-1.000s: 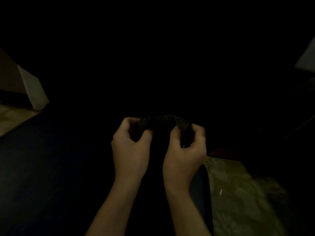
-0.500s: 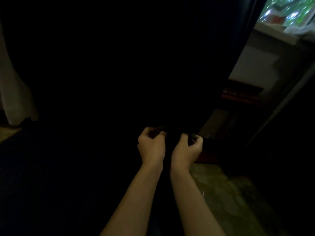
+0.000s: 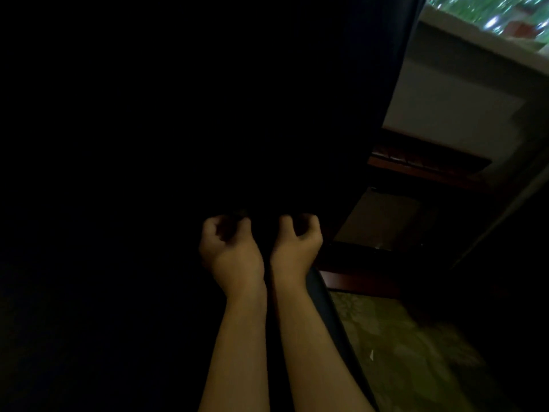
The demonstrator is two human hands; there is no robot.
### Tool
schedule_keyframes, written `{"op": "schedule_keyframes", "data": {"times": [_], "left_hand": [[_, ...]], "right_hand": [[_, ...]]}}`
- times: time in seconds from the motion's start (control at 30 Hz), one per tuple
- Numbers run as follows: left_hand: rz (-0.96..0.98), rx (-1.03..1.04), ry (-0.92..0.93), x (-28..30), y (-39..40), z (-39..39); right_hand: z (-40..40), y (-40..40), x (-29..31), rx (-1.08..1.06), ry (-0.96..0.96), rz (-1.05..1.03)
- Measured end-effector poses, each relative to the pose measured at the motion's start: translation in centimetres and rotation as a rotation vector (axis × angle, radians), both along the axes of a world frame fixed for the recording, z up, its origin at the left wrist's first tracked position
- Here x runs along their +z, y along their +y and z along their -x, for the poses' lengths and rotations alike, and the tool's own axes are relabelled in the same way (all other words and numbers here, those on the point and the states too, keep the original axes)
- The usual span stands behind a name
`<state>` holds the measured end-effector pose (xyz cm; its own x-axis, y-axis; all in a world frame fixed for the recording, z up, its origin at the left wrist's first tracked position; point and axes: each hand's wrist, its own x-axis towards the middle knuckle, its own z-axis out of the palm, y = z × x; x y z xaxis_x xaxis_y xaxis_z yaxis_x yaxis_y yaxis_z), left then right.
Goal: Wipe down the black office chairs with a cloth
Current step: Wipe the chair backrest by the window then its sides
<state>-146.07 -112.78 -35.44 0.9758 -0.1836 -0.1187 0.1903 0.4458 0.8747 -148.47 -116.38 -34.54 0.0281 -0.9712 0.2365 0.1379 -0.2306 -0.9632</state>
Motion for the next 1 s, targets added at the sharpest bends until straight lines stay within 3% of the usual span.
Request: {"op": "schedule_keyframes", "data": {"times": [0.3, 0.43, 0.73, 1.0], "left_hand": [[-0.144, -0.131, -0.087, 0.9, 1.4, -2.5], [-0.163, -0.179, -0.009, 0.8, 1.7, -3.3], [-0.074, -0.044, -0.022, 1.1, 1.8, -3.9], [0.064, 0.222, 0.043, 1.6, 3.9, -6.6]], "right_hand": [[-3.3, -0.7, 0.0, -0.083, -0.06, -0.108], [-3.5, -1.0, -0.7, -0.057, -0.091, -0.064], [-4.0, 0.1, -1.4, -0.046, -0.068, -0.055], [-5.9, 2.9, -0.8, 0.228, 0.038, -0.075]]}}
